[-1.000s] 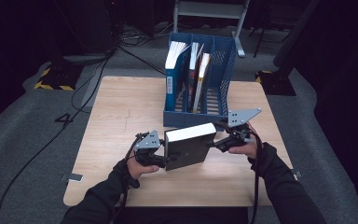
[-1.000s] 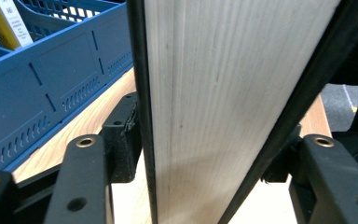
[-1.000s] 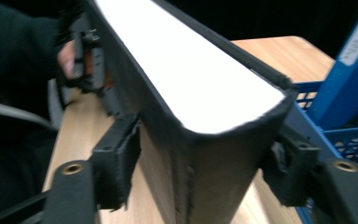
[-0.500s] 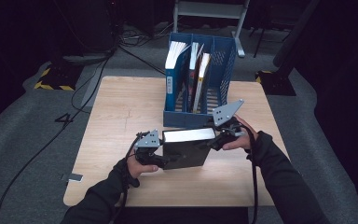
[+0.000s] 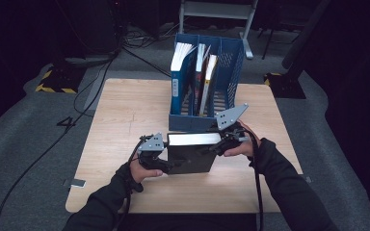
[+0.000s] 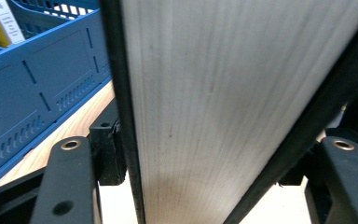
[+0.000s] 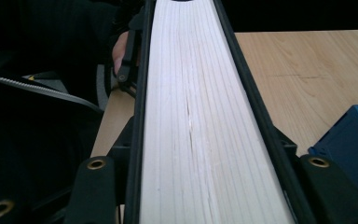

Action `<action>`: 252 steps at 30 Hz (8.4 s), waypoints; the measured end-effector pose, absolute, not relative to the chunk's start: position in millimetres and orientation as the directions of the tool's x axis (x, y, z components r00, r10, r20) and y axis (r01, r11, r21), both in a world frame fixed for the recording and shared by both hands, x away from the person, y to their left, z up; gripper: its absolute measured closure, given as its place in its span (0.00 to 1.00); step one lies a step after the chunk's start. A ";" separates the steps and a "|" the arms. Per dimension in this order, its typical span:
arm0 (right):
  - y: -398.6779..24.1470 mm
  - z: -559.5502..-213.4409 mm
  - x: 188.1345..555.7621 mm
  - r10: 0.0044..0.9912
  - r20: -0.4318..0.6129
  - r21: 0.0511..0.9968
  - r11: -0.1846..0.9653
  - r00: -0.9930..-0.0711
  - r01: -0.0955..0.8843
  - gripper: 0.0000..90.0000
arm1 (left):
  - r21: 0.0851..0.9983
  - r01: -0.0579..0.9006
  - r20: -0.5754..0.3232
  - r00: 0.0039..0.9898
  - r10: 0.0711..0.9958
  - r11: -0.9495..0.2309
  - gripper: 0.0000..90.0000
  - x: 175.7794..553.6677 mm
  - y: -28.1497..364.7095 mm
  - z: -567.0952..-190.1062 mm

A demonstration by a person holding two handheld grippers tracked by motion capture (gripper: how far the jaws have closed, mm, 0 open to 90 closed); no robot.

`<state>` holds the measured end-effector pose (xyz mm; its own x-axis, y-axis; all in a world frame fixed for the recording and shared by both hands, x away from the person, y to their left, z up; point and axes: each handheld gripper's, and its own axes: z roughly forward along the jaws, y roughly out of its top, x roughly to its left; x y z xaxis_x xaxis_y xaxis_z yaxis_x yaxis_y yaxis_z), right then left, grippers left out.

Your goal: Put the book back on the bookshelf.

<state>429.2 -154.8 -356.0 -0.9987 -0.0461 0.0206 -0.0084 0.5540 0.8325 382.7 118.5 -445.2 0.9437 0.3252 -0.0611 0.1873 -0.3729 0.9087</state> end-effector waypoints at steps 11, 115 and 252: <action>-157.0 -352.5 410.6 0.077 -0.009 0.837 0.547 -0.997 0.035 0.58 | 0.865 0.240 -0.047 0.913 0.405 -0.440 0.26 378.1 142.8 -451.1; -234.0 -244.7 533.0 0.870 -0.088 0.908 0.270 -0.485 0.321 0.59 | 0.688 0.501 -0.020 0.737 0.676 -0.526 0.16 379.9 176.5 -503.9; -214.9 -331.7 562.0 0.872 -0.128 0.787 0.379 -0.473 0.486 0.44 | 0.687 0.490 -0.015 0.748 0.663 -0.537 0.16 376.5 178.9 -504.0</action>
